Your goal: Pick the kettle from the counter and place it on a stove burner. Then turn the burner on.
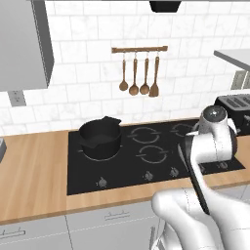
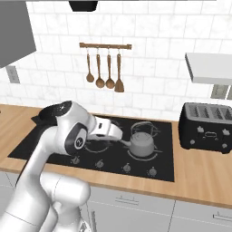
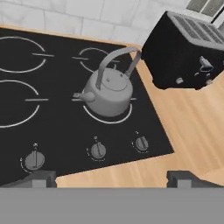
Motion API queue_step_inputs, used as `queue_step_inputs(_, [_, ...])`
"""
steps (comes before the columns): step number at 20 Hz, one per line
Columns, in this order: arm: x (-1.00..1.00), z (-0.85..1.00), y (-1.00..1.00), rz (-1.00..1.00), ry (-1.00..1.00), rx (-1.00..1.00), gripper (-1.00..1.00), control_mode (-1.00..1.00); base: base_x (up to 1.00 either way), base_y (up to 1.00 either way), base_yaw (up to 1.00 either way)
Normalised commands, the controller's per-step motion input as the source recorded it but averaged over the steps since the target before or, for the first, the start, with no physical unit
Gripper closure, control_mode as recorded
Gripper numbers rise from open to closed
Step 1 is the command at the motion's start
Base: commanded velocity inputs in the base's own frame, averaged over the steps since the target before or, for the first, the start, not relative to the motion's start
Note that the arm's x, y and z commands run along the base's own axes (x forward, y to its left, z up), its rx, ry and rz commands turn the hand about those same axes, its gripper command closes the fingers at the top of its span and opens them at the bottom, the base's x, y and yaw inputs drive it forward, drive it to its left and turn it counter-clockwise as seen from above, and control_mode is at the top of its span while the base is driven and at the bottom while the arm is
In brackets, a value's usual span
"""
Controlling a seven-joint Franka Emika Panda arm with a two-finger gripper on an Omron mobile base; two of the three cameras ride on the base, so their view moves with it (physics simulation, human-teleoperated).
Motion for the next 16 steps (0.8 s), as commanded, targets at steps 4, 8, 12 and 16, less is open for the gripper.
queue_step_inputs(4, [-0.11, -0.12, -0.53, 0.17, 0.27, 0.25, -1.0, -1.0, 0.0, 0.0, 0.0])
queue_step_inputs(8, [-0.02, 0.0, -0.61, 0.03, 0.11, 0.27, -1.0, -1.0, 0.0, 0.0, 0.0])
queue_step_inputs(12, [-0.01, 0.0, -0.64, 0.0, 0.0, 0.25, -1.0, -1.0, 0.0, 0.0, 0.0])
queue_step_inputs(16, [0.0, -0.04, -0.57, 0.0, 0.0, 0.21, -1.0, -1.0, 0.0, 0.0, 0.0])
